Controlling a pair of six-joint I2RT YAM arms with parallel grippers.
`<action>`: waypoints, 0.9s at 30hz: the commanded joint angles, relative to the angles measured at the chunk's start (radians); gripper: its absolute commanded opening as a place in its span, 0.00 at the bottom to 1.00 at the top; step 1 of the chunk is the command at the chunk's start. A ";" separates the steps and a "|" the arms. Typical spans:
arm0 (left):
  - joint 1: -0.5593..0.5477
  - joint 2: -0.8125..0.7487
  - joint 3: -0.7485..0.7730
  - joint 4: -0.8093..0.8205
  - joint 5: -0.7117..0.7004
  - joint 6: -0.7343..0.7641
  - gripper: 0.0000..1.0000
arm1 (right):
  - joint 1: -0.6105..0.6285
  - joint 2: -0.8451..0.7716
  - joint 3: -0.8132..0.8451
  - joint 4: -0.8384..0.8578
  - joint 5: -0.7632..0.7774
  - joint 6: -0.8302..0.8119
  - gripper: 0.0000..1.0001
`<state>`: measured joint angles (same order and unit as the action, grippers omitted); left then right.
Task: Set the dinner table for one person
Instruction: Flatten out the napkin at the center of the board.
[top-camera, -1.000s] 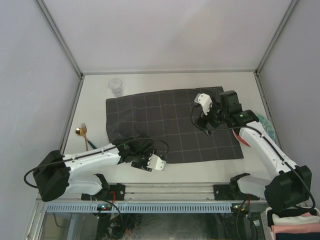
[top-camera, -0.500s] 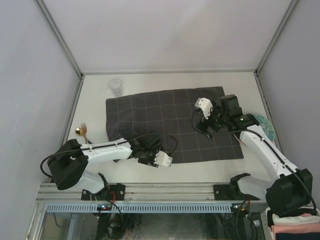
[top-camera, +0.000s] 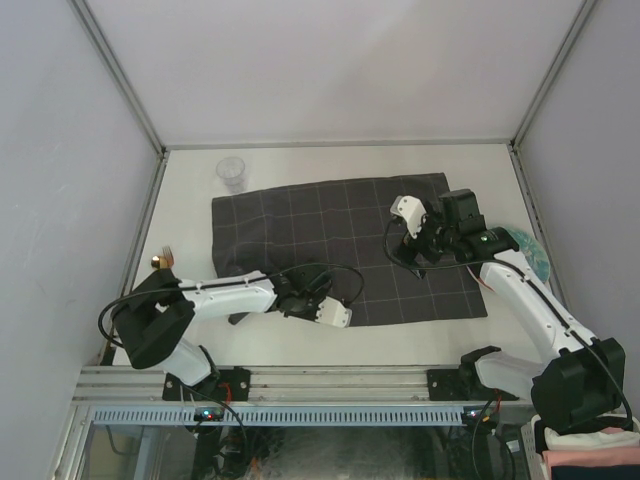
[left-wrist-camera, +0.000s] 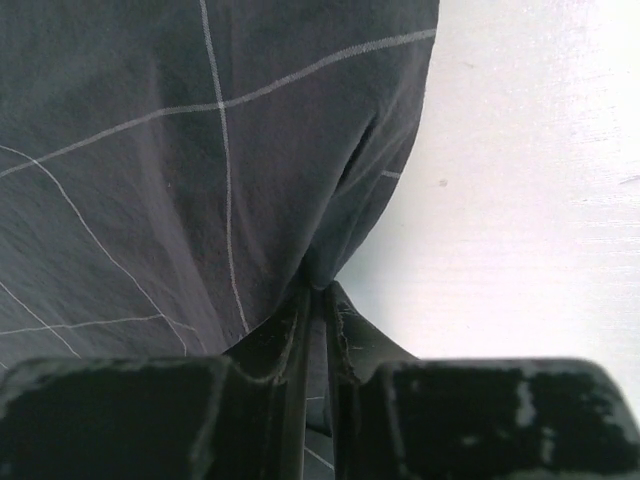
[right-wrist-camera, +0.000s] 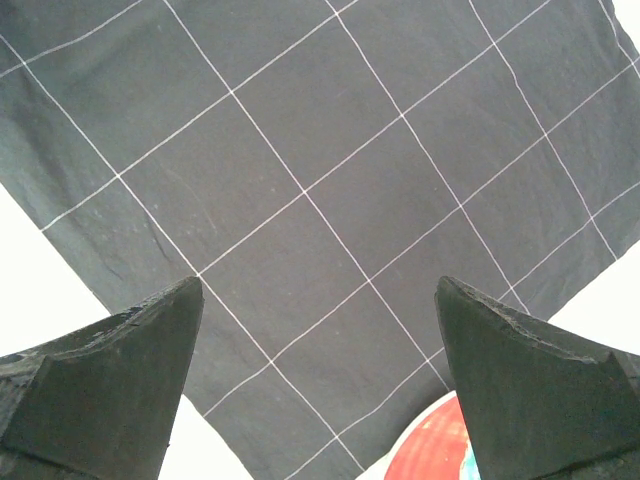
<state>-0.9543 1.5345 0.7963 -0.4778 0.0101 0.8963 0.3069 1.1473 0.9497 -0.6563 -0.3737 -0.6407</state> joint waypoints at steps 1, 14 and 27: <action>-0.007 0.052 -0.020 -0.053 0.029 -0.039 0.11 | -0.008 -0.026 -0.003 0.024 -0.018 -0.013 1.00; -0.014 -0.101 0.068 -0.338 0.025 -0.113 0.00 | -0.006 -0.008 -0.011 0.074 -0.054 -0.010 1.00; -0.015 -0.246 0.258 -0.619 0.069 -0.149 0.00 | 0.019 -0.004 -0.011 0.081 -0.054 -0.008 1.00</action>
<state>-0.9646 1.3056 0.9863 -0.9825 0.0387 0.7734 0.3134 1.1465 0.9394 -0.6163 -0.4129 -0.6437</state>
